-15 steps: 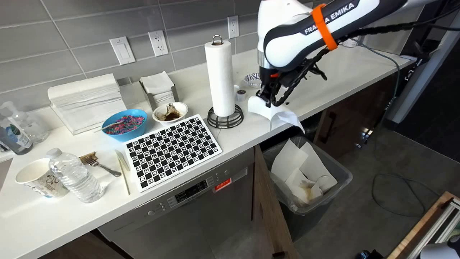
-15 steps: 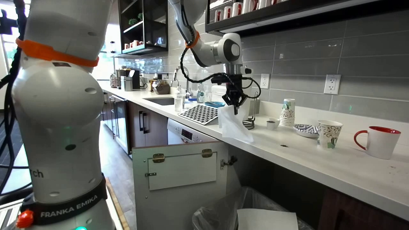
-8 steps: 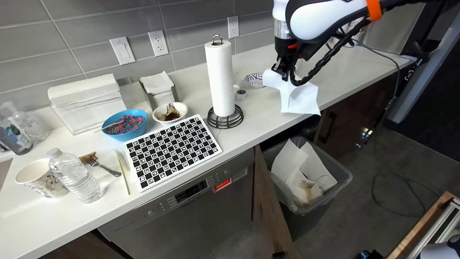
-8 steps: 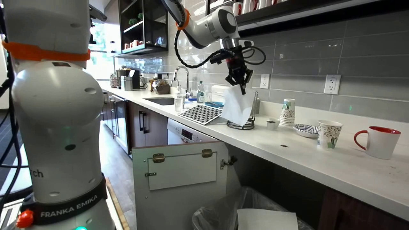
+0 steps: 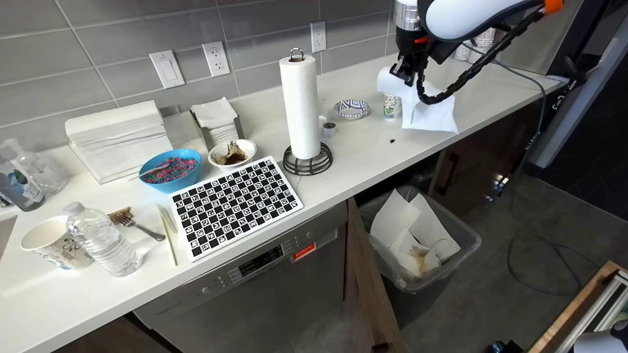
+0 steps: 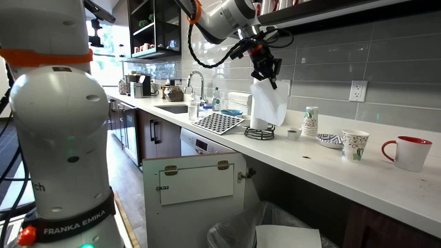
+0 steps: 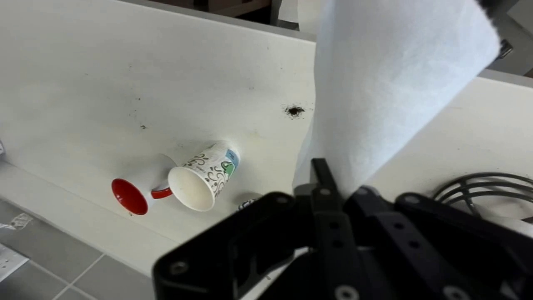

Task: Use the white napkin to wipe the counter.

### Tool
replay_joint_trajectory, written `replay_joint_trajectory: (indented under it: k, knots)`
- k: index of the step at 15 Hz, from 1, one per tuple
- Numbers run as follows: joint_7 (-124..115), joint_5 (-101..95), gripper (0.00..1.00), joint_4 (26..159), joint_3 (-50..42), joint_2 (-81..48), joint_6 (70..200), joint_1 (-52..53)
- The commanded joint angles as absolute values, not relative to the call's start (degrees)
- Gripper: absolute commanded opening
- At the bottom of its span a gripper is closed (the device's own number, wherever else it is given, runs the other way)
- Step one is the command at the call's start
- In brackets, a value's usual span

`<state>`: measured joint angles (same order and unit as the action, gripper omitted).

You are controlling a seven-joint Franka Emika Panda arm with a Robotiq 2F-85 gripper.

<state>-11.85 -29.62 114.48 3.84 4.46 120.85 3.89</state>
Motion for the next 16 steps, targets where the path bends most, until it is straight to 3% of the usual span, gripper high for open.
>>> replay_joint_trajectory:
  k: [1, 16]
  knots:
    - [-14.34, -33.54, 0.00, 116.80, 3.75, 5.90, 122.96, 2.45]
    - [-13.38, -30.96, 0.00, 115.04, -1.11, -1.10, 140.31, -1.94]
